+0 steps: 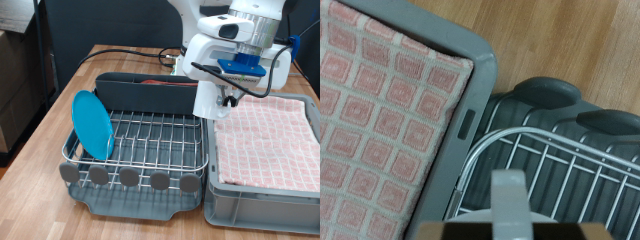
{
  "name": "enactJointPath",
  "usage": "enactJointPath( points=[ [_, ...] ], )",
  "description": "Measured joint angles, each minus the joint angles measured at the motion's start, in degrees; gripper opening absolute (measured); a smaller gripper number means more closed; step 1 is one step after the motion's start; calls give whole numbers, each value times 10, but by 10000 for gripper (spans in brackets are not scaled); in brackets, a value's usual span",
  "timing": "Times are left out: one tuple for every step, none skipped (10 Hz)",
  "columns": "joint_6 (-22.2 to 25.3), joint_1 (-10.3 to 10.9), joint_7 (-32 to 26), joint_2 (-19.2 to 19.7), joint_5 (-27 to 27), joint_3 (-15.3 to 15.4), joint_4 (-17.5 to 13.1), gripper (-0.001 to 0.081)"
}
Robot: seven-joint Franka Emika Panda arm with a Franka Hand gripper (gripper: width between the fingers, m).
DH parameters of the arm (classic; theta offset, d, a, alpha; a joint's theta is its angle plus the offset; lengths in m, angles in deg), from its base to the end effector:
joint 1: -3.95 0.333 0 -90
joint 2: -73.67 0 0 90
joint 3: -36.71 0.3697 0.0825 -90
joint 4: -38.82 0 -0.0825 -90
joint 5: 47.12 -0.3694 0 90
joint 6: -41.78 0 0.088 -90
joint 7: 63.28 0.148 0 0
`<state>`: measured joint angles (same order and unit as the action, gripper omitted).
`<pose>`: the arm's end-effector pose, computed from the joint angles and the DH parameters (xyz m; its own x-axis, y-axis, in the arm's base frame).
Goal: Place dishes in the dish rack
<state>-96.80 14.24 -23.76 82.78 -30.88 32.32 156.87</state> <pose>0.5981 0.0542 0.4013 0.8912 -0.3553 0.2820 -0.3888 -0.9186 0.0715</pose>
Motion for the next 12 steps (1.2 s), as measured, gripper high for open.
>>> enactJointPath(
  points=[
    [5, -1, -10, 13, -10, -2, -19, 71],
    [6, -3, -17, 26, -20, -2, -37, 71],
    [5, -4, -20, 40, -27, -3, -54, 71],
    [1, -5, -20, 54, -29, -5, -69, 71],
    [-3, -5, -20, 68, -31, -8, -82, 71],
    [-9, -5, -20, 82, -34, -10, -94, 71],
    [-14, -5, -20, 96, -37, -12, -106, 71],
    [-22, -5, -18, 109, -37, -15, -116, 71],
    [-31, -5, -11, 121, -35, -20, -124, 71],
    [-34, -4, 0, 131, -25, -26, -133, 71],
    [-34, -2, 10, 141, -11, -32, -142, 71],
    [-34, -2, 13, 150, -1, -37, -151, 71]
  ],
)
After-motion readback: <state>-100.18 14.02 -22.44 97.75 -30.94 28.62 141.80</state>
